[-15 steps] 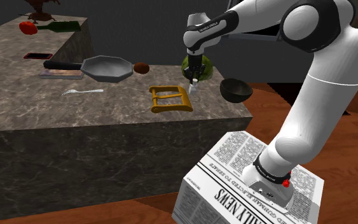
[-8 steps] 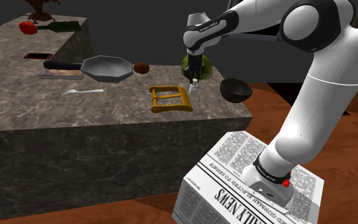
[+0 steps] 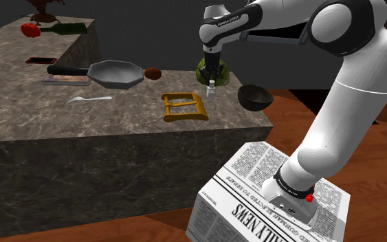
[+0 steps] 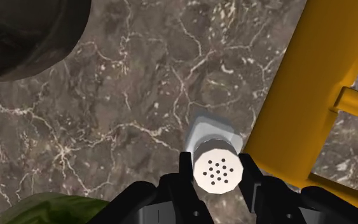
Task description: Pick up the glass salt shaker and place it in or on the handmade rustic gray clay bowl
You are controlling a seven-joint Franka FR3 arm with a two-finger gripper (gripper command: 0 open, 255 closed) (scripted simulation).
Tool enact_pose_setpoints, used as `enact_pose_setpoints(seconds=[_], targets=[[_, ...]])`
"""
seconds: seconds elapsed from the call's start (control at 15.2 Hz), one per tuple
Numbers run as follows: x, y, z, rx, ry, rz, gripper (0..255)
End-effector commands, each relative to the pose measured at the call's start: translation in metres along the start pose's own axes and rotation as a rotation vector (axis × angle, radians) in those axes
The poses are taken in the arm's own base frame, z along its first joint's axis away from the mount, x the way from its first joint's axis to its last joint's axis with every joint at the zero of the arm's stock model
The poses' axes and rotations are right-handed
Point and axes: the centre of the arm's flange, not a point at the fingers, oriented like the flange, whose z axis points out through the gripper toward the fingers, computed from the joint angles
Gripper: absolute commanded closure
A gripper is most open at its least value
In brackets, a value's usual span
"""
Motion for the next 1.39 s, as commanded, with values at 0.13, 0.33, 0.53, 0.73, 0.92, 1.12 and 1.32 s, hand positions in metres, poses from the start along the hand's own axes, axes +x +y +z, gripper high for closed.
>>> enact_pose_setpoints(seconds=[0.13,0.33,0.53,0.73,0.92,1.12,1.32], targets=[[-0.003,0.002,-0.021,0.0,0.0,0.0,255],[-0.005,0.004,-0.037,0.0,0.0,0.0,255],[-0.007,0.005,-0.052,0.0,0.0,0.0,255],[-0.008,0.007,-0.068,0.0,0.0,0.0,255],[-0.01,0.008,-0.083,0.0,0.0,0.0,255],[-0.012,0.01,-0.099,0.0,0.0,0.0,255],[-0.014,0.012,-0.115,0.0,0.0,0.0,255]])
